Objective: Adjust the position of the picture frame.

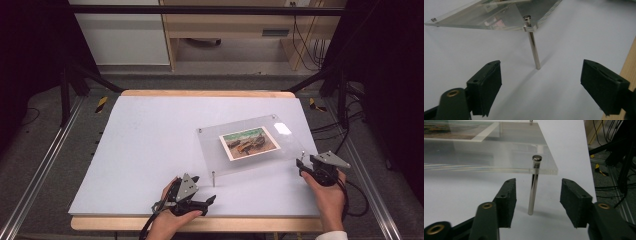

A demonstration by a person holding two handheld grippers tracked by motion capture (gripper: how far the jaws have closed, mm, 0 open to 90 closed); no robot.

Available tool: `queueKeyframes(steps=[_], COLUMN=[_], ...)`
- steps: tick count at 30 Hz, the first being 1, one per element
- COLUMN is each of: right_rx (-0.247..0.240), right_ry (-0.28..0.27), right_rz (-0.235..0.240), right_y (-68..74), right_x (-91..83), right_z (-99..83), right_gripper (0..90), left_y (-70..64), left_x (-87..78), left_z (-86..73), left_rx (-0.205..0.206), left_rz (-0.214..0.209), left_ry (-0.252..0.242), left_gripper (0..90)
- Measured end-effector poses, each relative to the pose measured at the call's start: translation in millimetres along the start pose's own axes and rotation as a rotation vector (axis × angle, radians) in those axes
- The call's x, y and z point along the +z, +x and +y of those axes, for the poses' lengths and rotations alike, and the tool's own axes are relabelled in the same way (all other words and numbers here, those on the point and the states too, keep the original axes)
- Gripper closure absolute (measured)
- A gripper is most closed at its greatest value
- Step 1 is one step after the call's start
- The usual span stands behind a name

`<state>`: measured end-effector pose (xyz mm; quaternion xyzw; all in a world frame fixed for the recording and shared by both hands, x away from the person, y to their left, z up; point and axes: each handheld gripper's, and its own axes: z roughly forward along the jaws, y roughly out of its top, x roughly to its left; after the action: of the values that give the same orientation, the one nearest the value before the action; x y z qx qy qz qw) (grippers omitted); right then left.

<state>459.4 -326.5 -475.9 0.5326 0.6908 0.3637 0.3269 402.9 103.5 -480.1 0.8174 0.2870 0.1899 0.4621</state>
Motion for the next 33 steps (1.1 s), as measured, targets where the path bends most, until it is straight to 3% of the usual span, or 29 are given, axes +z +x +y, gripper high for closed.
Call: queueKeyframes(steps=[1, 12, 16, 25, 26, 33], right_rx=[-0.001, 0.016, 0.032, 0.047, 0.048, 0.056], right_ry=[-0.001, -0.038, -0.050, -0.051, -0.050, -0.050], right_rz=[0.017, 0.079, 0.095, 0.100, 0.100, 0.103], right_y=[-0.7, -3.6, -5.5, -6.2, -6.2, -6.6], right_x=[5.4, 15.2, 17.9, 17.2, 17.1, 16.8], right_z=[0.9, 5.0, 4.9, 4.7, 4.8, 5.5], right_gripper=[54.7, 73.5, 83.7, 84.8, 84.7, 84.7], left_y=[-1.3, -6.8, -7.2, -1.1, 0.7, 2.6], left_x=[0.4, 0.3, 1.2, 15.9, 20.9, 27.2], left_z=[0.6, 2.9, 3.6, 9.5, 11.5, 15.1], left_rx=[-0.002, -0.042, -0.059, -0.087, -0.110, -0.135], left_rz=[0.001, 0.003, 0.007, -0.006, -0.009, 0.007], left_ry=[-0.002, -0.014, -0.019, -0.013, -0.025, -0.067], left_gripper=[20.9, 27.1, 33.4, 51.1, 54.8, 63.8])
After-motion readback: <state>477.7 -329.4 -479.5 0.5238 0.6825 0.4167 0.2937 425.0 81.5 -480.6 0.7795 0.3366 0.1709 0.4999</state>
